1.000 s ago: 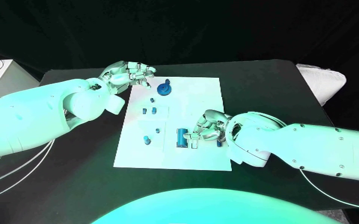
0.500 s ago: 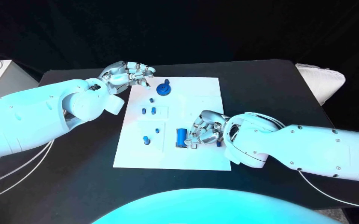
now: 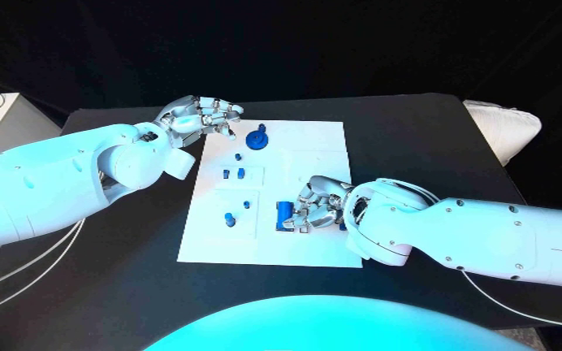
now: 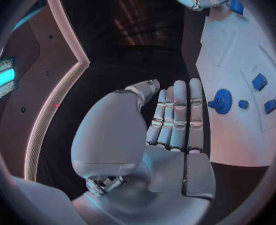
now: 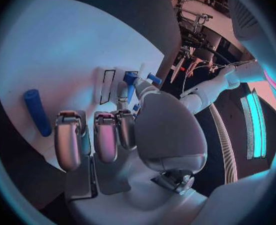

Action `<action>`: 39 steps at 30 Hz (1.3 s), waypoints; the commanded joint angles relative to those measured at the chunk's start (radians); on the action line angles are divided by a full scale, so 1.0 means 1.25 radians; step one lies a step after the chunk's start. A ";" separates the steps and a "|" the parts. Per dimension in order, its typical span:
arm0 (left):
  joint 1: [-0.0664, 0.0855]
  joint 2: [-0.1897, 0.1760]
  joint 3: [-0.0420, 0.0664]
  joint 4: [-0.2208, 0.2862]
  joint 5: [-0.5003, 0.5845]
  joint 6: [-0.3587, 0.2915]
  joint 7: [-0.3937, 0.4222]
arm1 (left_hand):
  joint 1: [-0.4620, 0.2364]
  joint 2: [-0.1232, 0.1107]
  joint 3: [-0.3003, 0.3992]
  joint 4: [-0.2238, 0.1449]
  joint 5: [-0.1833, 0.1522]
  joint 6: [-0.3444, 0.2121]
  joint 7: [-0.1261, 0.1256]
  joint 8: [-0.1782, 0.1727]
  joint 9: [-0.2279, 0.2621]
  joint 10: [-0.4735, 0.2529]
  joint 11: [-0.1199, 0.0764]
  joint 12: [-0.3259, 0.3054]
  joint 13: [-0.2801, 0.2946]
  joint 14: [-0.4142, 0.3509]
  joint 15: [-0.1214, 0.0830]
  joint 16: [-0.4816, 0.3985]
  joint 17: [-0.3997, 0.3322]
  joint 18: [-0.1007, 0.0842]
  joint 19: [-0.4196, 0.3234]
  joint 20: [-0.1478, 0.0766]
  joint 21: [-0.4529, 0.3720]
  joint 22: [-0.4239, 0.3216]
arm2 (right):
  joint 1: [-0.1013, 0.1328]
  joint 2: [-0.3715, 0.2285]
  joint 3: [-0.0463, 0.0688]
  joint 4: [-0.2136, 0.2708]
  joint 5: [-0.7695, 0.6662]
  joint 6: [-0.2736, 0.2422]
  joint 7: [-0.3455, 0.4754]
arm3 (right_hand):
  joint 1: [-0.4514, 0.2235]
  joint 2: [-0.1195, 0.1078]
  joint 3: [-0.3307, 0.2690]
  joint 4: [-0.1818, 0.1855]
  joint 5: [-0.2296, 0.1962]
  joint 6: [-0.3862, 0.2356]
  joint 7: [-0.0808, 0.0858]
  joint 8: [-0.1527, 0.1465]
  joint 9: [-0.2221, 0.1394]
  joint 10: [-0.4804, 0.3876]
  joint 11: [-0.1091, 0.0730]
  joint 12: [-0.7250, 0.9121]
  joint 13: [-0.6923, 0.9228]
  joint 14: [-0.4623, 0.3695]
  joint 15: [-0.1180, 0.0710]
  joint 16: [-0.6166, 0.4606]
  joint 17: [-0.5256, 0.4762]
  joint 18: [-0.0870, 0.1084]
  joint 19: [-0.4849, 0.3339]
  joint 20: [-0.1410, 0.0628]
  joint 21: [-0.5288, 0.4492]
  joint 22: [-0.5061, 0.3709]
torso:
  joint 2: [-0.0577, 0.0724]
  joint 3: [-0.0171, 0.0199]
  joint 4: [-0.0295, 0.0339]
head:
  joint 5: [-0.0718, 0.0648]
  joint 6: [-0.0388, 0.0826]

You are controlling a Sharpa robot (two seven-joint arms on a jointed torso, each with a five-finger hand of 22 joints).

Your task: Assemble the parts on the task board

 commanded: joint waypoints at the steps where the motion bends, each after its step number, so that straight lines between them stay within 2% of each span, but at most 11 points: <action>1: 0.000 0.000 0.001 0.002 0.001 0.008 0.004 | 0.000 -0.003 -0.001 0.005 0.003 -0.003 0.001 -0.004 -0.001 -0.002 0.004 -0.001 -0.001 0.000 0.004 -0.003 0.000 0.011 0.007 0.000 -0.004 -0.001 | -0.004 0.003 -0.002 -0.004 -0.028 -0.001 -0.027 | -0.001 0.008 0.006 0.011 0.001 0.005 -0.002 0.005 0.001 0.050 -0.006 0.006 0.155 0.078 -0.006 0.006 0.182 -0.015 0.070 -0.009 0.006 0.199 | 0.000 0.0005 -0.0004 | 0.000 0.000; 6: 0.000 -0.001 0.001 0.003 0.001 0.007 0.004 | 0.000 -0.003 -0.001 0.005 0.003 -0.003 0.001 -0.004 -0.001 -0.002 0.004 -0.001 -0.001 0.000 0.004 -0.003 0.000 0.011 0.007 0.000 -0.004 -0.001 | -0.004 0.002 -0.002 -0.008 -0.037 -0.012 -0.038 | -0.006 0.017 0.018 0.023 0.016 0.003 -0.003 0.012 0.003 0.052 -0.008 0.011 0.158 0.079 -0.008 0.008 0.185 -0.016 0.072 -0.011 0.013 0.200 | 0.000 0.0003 0.0001 | 0.001 0.000; 10: 0.000 -0.002 0.001 0.003 0.001 0.007 0.004 | 0.000 -0.003 -0.001 0.005 0.003 -0.003 0.001 -0.004 -0.001 -0.002 0.004 -0.001 -0.001 0.000 0.004 -0.003 0.000 0.011 0.007 0.000 -0.004 -0.001 | -0.004 0.000 -0.002 -0.007 -0.039 -0.013 -0.038 | -0.006 0.017 0.019 0.023 0.018 0.002 -0.004 0.012 0.003 0.052 -0.008 0.010 0.158 0.079 -0.008 0.008 0.185 -0.016 0.072 -0.011 0.013 0.201 | 0.000 0.0007 -0.0002 | 0.002 0.000; 16: 0.000 -0.002 0.001 0.003 0.001 0.007 0.004 | 0.000 -0.003 -0.001 0.005 0.003 -0.003 0.001 -0.004 -0.001 -0.002 0.004 -0.001 -0.001 0.000 0.004 -0.003 0.000 0.011 0.007 0.000 -0.004 -0.001 | -0.005 -0.012 -0.002 0.006 -0.019 -0.012 -0.018 | -0.007 0.005 0.019 0.024 0.023 -0.001 -0.003 0.015 0.003 0.051 -0.008 0.007 0.156 0.078 -0.008 0.006 0.183 -0.015 0.070 -0.012 0.007 0.199 | 0.000 0.0016 -0.0008 | 0.004 0.000; 20: 0.000 -0.003 0.001 0.003 0.001 0.006 0.004 | 0.000 -0.003 -0.001 0.005 0.003 -0.003 0.001 -0.004 -0.001 -0.002 0.004 -0.001 -0.001 0.000 0.004 -0.003 0.000 0.011 0.007 0.000 -0.004 -0.001 | -0.004 -0.031 -0.001 0.021 0.018 -0.020 0.026 | -0.014 -0.006 0.016 0.028 0.023 -0.007 -0.001 0.017 0.003 0.047 -0.006 -0.004 0.150 0.076 -0.008 0.001 0.176 -0.012 0.066 -0.012 -0.005 0.195 | -0.001 0.0018 -0.0017 | 0.004 0.000; 24: 0.000 -0.004 0.001 0.002 0.001 0.006 0.004 | 0.000 -0.003 -0.001 0.005 0.003 -0.003 0.001 -0.004 -0.001 -0.002 0.004 -0.001 -0.001 0.000 0.004 -0.003 0.000 0.011 0.007 0.000 -0.004 -0.001 | 0.002 -0.060 0.000 0.044 0.055 -0.040 0.080 | -0.022 -0.022 0.010 0.030 0.018 -0.022 0.006 0.016 0.002 0.038 -0.001 -0.023 0.140 0.072 -0.004 -0.009 0.161 -0.007 0.056 -0.009 -0.032 0.188 | -0.001 0.0013 -0.0023 | 0.003 0.000; 27: 0.000 -0.004 0.001 0.002 0.001 0.005 0.003 | 0.000 -0.003 -0.001 0.005 0.003 -0.003 0.001 -0.004 -0.001 -0.002 0.004 -0.001 -0.001 0.000 0.004 -0.003 0.000 0.011 0.007 0.000 -0.004 -0.001 | 0.011 -0.089 0.001 0.063 0.066 -0.059 0.093 | -0.022 -0.026 0.010 0.030 0.016 -0.062 0.022 -0.003 -0.008 0.035 0.012 -0.029 0.138 0.070 0.005 -0.014 0.154 -0.004 0.050 -0.003 -0.048 0.184 | -0.001 0.0010 -0.0036 | 0.002 0.000; 28: 0.000 -0.004 0.001 0.002 0.001 0.005 0.003 | 0.000 -0.003 -0.001 0.005 0.003 -0.003 0.001 -0.004 -0.001 -0.002 0.004 -0.001 -0.001 0.000 0.004 -0.003 0.000 0.011 0.007 0.000 -0.004 -0.001 | 0.014 -0.098 0.001 0.068 0.066 -0.063 0.092 | -0.021 -0.027 0.010 0.030 0.015 -0.087 0.034 -0.017 -0.015 0.027 0.021 -0.047 0.128 0.069 0.012 -0.019 0.148 -0.002 0.046 0.001 -0.061 0.180 | -0.001 0.0008 -0.0034 | 0.001 0.000; 29: 0.000 -0.004 0.001 0.002 0.001 0.005 0.003 | 0.000 -0.003 -0.001 0.005 0.003 -0.003 0.001 -0.004 -0.001 -0.002 0.004 -0.001 -0.001 0.000 0.004 -0.003 0.000 0.011 0.007 0.000 -0.004 -0.001 | 0.016 -0.104 0.001 0.070 0.065 -0.066 0.091 | -0.018 -0.026 0.011 0.029 0.014 -0.097 0.039 -0.024 -0.018 0.024 0.026 -0.053 0.125 0.068 0.017 -0.020 0.146 -0.001 0.045 0.005 -0.064 0.179 | -0.001 0.0007 -0.0036 | 0.001 0.000; 33: 0.000 -0.003 0.001 0.001 0.001 0.005 0.003 | 0.000 -0.003 -0.001 0.005 0.003 -0.003 0.001 -0.004 -0.001 -0.002 0.004 -0.001 -0.001 0.000 0.004 -0.003 0.000 0.011 0.007 0.000 -0.004 -0.001 | 0.028 -0.146 0.002 0.078 0.050 -0.071 0.081 | -0.005 -0.023 0.017 0.024 0.017 -0.095 0.041 -0.023 -0.019 0.020 0.029 -0.060 0.122 0.067 0.021 -0.024 0.142 0.000 0.043 0.010 -0.068 0.178 | -0.003 0.0005 -0.0041 | -0.002 0.000; 39: 0.000 -0.002 0.001 0.001 0.001 0.005 0.002 | 0.000 -0.003 -0.001 0.005 0.003 -0.003 0.001 -0.004 -0.001 -0.002 0.004 -0.001 -0.001 0.000 0.004 -0.003 0.000 0.011 0.007 0.000 -0.004 -0.001 | 0.036 -0.204 0.002 0.076 0.001 -0.016 0.039 | 0.011 -0.023 0.024 0.018 0.022 -0.081 0.036 -0.016 -0.018 0.018 0.026 -0.063 0.120 0.066 0.019 -0.027 0.138 0.001 0.042 0.012 -0.071 0.177 | -0.002 0.0010 -0.0026 | -0.009 0.000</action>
